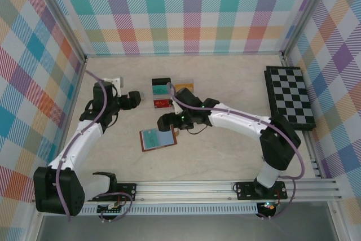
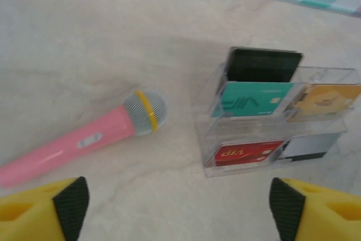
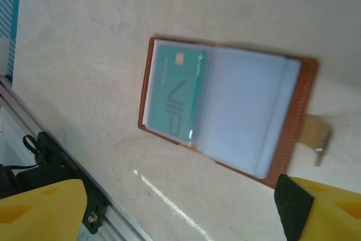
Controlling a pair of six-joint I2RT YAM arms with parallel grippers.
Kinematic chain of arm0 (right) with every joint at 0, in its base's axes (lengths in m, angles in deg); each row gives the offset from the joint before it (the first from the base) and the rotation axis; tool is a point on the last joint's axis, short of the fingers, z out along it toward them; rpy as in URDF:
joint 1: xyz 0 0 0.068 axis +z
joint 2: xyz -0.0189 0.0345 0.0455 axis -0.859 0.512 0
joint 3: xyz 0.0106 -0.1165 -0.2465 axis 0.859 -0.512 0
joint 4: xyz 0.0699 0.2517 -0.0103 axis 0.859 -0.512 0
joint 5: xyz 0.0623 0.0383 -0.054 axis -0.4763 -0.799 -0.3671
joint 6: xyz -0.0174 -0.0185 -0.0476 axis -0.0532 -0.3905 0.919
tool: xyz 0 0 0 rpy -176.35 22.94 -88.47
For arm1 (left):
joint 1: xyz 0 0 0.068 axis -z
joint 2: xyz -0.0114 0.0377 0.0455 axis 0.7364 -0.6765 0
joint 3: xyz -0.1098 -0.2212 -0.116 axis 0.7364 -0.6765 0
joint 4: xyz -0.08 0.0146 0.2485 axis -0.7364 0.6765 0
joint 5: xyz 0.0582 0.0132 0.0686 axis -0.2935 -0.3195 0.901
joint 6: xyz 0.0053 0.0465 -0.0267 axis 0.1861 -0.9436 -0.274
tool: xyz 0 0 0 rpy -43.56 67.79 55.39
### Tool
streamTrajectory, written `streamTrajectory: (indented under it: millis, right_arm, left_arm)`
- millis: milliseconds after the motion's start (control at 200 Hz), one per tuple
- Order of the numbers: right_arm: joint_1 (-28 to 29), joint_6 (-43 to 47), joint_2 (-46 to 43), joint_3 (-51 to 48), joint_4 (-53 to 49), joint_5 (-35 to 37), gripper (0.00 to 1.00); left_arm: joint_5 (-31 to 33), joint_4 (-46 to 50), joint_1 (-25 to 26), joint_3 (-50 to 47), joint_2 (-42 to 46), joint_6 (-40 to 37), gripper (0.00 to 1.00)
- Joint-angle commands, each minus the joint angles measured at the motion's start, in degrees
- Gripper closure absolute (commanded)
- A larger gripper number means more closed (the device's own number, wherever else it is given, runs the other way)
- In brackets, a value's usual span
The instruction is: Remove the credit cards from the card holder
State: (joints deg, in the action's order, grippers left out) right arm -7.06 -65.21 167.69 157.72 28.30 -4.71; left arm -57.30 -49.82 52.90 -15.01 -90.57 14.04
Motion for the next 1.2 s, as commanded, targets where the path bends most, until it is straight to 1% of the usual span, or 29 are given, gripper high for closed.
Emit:
streamTrajectory:
  millis: [0,35,55,90,155,190,240,270,435,565,690,745,860,1050,1135,1195]
  right_arm:
    - [1.1,-1.8,3.5,3.1,2.1,-4.8,0.16]
    - [1.3,-2.5,4.6,3.8,2.5,-5.2,0.17]
    - [1.4,-3.0,5.3,4.1,2.8,-5.4,0.18]
    - [1.4,-4.0,6.6,4.7,3.2,-5.7,0.2]
    - [1.4,-5.3,8.9,5.9,3.8,-6.2,0.24]
    - [1.4,-5.9,10.2,6.9,3.9,-6.4,0.27]
    - [1.4,-6.6,11.9,7.9,3.9,-6.5,0.3]
    - [1.4,-6.7,12.8,8.3,4.3,-6.9,0.32]
    - [1.3,-6.9,16.6,11.1,3.9,-6.9,0.42]
    - [1.1,-5.9,19.6,13.6,1.6,-7.0,0.54]
    - [0.6,-6.0,21.5,14.4,1.1,-7.2,0.64]
    - [0.4,-6.1,22.2,14.9,0.5,-7.1,0.67]
    - [0.2,-6.1,23.7,15.8,-0.4,-7.1,0.73]
    - [0.1,-6.4,24.5,15.5,-0.1,-7.1,0.78]
    - [-0.1,-6.3,24.7,15.6,-0.1,-7.6,0.8]
    - [-0.1,-6.5,24.8,15.6,0.0,-7.6,0.81]
  left_arm:
    - [8.2,2.2,-0.4,-0.9,4.0,14.4,0.05]
    - [9.3,4.6,-0.4,-0.3,4.1,15.9,0.04]
    - [9.8,7.9,-0.4,0.3,4.0,16.7,0.04]
    - [9.5,11.1,-0.4,1.3,3.5,17.1,0.04]
    - [7.7,15.9,-0.4,3.2,2.4,18.0,0.03]
    - [5.3,17.5,-0.4,3.4,2.0,18.5,0.03]
    - [-0.2,17.5,-0.3,2.6,2.1,18.0,0.06]
    - [-1.9,17.4,-0.3,1.8,2.4,18.6,0.07]
    - [-6.1,16.5,-0.3,-3.9,6.3,24.2,0.07]
    - [-9.9,17.1,-0.2,-7.6,8.5,28.3,0.08]
    - [-13.6,17.8,0.1,-11.0,8.8,30.0,0.16]
    - [-15.8,17.3,0.3,-12.5,8.1,30.3,0.2]
    - [-18.8,16.0,1.1,-14.5,6.2,31.0,0.34]
    - [-18.8,14.6,2.7,-15.0,3.1,31.5,0.56]
    - [-18.9,13.6,3.5,-14.8,1.4,31.5,0.63]
    - [-18.8,12.6,4.2,-14.8,0.1,31.5,0.65]
